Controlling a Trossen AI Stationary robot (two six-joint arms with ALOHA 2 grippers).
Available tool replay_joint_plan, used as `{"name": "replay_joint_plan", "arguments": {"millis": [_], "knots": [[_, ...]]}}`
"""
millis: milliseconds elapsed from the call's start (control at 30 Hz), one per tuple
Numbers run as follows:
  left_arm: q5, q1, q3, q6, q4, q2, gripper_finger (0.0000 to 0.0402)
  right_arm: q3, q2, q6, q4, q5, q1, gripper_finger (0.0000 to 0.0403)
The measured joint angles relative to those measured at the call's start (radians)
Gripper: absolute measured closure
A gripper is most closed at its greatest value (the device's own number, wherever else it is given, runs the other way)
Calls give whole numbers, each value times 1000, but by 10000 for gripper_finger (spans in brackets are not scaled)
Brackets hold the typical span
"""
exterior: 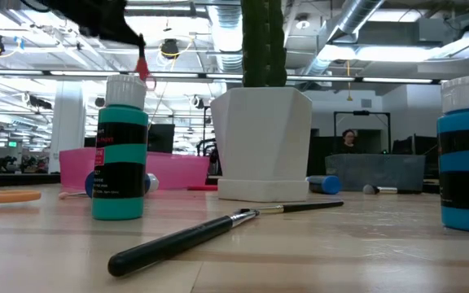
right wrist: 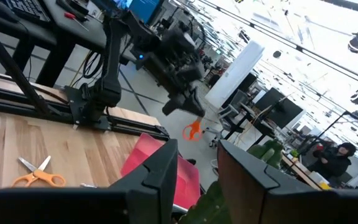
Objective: Pick & Place Paint Supplies
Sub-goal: Put the orange scissors into the pink bin
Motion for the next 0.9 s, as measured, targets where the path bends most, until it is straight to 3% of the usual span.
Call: {"name": "replay_joint_plan", "arguments": {"millis": [133,333,567,900], "knots": [[217,159,36,-125,-155,50,396,0,0,0,-12,0,1,294],[440,323,41,-172,-170,184,396,1,-10,56,-86,0,3,294],[608,470,41,-172,-165,345,396,2,-28,168,-192,1,19,294],[746,561,41,-178,-164,428,396,1,-32,184,-203,0,27,294]]}}
